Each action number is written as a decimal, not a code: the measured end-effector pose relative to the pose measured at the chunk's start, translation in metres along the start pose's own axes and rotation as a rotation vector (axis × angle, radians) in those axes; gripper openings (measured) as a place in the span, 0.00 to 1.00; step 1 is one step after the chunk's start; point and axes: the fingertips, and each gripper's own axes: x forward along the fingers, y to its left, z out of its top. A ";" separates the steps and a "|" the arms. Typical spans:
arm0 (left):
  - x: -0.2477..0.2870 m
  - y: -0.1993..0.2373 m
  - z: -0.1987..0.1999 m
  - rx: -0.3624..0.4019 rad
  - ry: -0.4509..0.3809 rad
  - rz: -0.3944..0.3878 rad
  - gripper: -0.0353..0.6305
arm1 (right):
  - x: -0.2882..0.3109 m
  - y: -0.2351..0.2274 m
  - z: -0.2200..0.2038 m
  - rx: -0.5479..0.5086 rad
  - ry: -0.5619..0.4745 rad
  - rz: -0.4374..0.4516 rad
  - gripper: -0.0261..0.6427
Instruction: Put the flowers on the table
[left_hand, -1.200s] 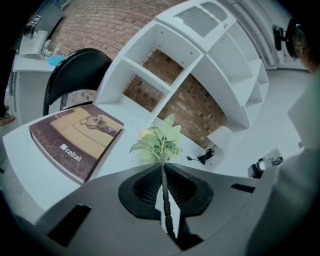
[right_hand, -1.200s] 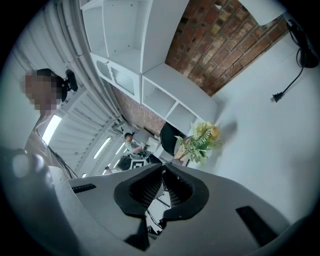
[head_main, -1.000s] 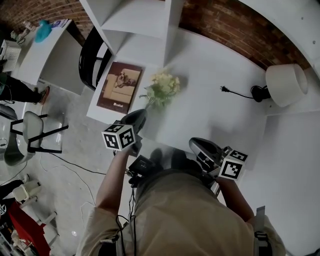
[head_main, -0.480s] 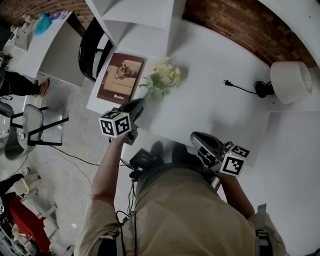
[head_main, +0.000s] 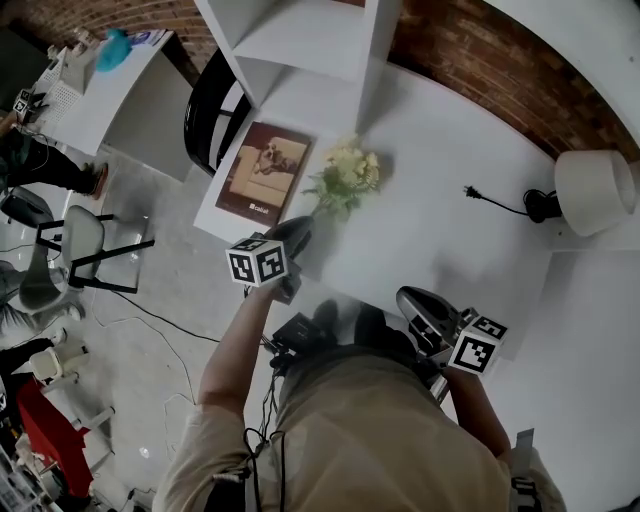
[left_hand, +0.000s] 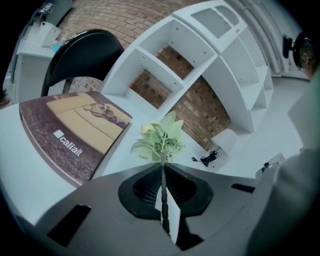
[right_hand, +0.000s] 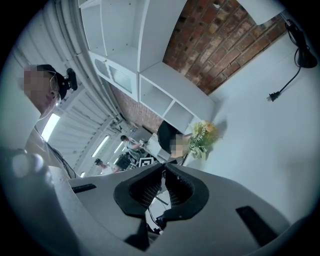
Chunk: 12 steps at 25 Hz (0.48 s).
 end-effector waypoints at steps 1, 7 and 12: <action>0.003 0.001 -0.001 -0.009 0.003 -0.004 0.09 | 0.000 0.000 0.000 -0.001 0.000 0.002 0.09; 0.008 0.010 -0.003 -0.052 0.018 0.000 0.09 | 0.001 -0.001 0.000 -0.006 0.002 0.004 0.09; 0.011 0.013 -0.004 -0.086 0.019 -0.011 0.09 | 0.001 -0.001 0.000 -0.007 0.004 0.006 0.09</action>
